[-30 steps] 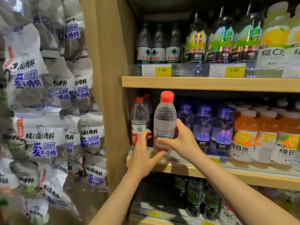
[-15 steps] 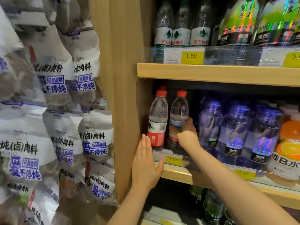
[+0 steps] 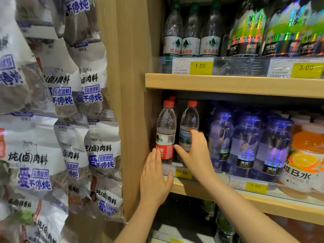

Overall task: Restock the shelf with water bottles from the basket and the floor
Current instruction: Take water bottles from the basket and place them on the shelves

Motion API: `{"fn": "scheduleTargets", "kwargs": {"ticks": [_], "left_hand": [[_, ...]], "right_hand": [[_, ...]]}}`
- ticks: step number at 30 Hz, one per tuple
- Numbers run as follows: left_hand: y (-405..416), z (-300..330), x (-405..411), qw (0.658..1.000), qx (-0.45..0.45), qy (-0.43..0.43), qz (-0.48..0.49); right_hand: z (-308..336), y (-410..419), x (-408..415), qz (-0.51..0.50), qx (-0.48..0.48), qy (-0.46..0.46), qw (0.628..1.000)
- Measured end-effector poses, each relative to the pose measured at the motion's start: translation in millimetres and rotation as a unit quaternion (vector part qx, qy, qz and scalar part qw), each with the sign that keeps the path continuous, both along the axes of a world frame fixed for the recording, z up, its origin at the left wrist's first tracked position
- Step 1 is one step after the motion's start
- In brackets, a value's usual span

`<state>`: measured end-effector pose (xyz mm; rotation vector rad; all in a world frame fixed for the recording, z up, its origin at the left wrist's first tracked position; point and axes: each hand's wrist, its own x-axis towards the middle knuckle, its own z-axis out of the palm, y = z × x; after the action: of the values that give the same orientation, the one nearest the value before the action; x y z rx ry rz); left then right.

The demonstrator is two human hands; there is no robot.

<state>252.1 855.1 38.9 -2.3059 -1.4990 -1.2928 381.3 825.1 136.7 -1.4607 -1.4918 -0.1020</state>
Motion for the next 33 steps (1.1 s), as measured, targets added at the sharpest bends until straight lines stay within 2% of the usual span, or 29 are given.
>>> {"fn": "scheduleTargets", "kwargs": {"ticks": [5, 11, 15, 18, 20, 22, 25, 29, 33], "left_hand": [[1.2, -0.8, 0.0, 1.000, 0.000, -0.005, 0.000], [4.7, -2.2, 0.0, 1.000, -0.001, 0.009, 0.004], [6.0, -3.5, -0.4, 1.000, 0.008, -0.004, -0.001], [7.6, -4.3, -0.5, 1.000, 0.004, -0.008, -0.004], [7.2, -3.7, -0.5, 1.000, 0.002, 0.002, 0.000], [6.2, -2.9, -0.4, 1.000, 0.001, 0.007, 0.001], [4.2, -1.6, -1.4, 1.000, 0.001, 0.007, -0.004], [2.4, -0.2, -1.1, 1.000, 0.005, 0.014, 0.005], [-1.5, 1.8, -1.7, 1.000, -0.005, 0.007, 0.000]], "right_hand": [[3.3, 32.8, -17.4, 0.067, -0.186, 0.049, 0.979], [-0.1, 60.5, -34.3, 0.034, -0.170, 0.047, 0.984], [3.5, 87.8, -43.9, -0.017, -0.240, 0.120, 0.963], [-3.0, 92.2, -49.5, 0.010, -0.200, 0.123, 0.972], [1.8, 87.3, -49.8, -0.007, -0.236, 0.115, 0.965], [5.0, 75.1, -45.1, 0.018, -0.246, 0.087, 0.965], [7.5, 35.9, -29.7, 0.044, -0.175, 0.056, 0.982], [4.6, 7.5, -1.4, -0.057, -0.068, 0.026, 0.996], [-0.3, 24.7, 7.6, -0.121, -0.137, -0.005, 0.983]]}}
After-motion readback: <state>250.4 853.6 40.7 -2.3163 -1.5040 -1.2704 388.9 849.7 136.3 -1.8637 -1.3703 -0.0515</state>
